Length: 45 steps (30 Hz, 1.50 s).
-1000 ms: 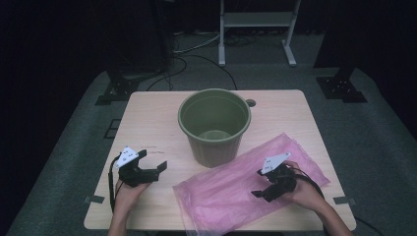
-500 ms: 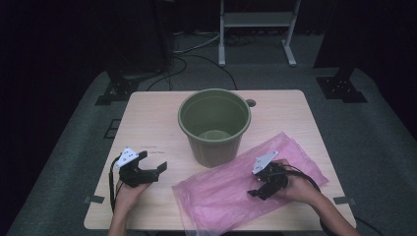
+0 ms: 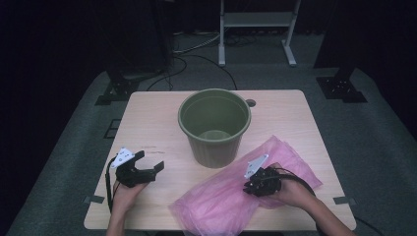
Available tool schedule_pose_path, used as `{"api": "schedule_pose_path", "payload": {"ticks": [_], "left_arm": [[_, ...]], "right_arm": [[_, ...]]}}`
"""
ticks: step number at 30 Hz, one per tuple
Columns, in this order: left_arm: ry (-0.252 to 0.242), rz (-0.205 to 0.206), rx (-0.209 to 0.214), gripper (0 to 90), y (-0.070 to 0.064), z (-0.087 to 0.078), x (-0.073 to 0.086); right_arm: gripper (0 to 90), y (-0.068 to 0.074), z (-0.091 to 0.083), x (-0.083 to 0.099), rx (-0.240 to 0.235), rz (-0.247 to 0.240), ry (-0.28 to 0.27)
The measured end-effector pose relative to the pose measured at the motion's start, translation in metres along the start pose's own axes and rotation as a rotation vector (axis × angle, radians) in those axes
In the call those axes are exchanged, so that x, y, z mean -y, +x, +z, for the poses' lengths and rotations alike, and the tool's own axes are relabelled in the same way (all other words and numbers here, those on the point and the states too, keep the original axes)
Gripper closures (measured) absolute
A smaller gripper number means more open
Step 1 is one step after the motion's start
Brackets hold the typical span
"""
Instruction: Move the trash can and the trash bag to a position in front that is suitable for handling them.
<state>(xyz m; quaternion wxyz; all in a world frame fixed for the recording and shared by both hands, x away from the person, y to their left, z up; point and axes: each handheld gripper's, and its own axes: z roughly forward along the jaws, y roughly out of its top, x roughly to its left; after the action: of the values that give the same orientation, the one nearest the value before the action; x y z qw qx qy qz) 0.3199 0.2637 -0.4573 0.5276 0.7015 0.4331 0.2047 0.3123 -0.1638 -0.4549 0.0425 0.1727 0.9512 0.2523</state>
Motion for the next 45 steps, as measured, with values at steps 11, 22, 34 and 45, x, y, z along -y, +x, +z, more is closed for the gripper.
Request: {"api": "schedule_pose_path", "payload": {"ticks": [11, 22, 34, 45], "left_arm": [[-0.016, -0.011, -0.012, 0.0, 0.003, -0.007, 0.001], [-0.01, -0.017, -0.009, 0.0, 0.004, -0.005, 0.004], [-0.009, -0.019, -0.005, 0.0, 0.006, -0.006, 0.007], [-0.006, -0.023, 0.02, 0.0, 0.005, -0.002, 0.009]], "right_arm": [[90.0, 0.008, -0.001, -0.001, -0.066, 0.196, -0.022], [90.0, 0.013, -0.044, -0.007, -0.105, 0.213, -0.127], [90.0, 0.021, -0.113, -0.022, -0.099, 0.225, -0.261], [90.0, 0.021, -0.183, -0.051, -0.049, 0.207, -0.398]]}}
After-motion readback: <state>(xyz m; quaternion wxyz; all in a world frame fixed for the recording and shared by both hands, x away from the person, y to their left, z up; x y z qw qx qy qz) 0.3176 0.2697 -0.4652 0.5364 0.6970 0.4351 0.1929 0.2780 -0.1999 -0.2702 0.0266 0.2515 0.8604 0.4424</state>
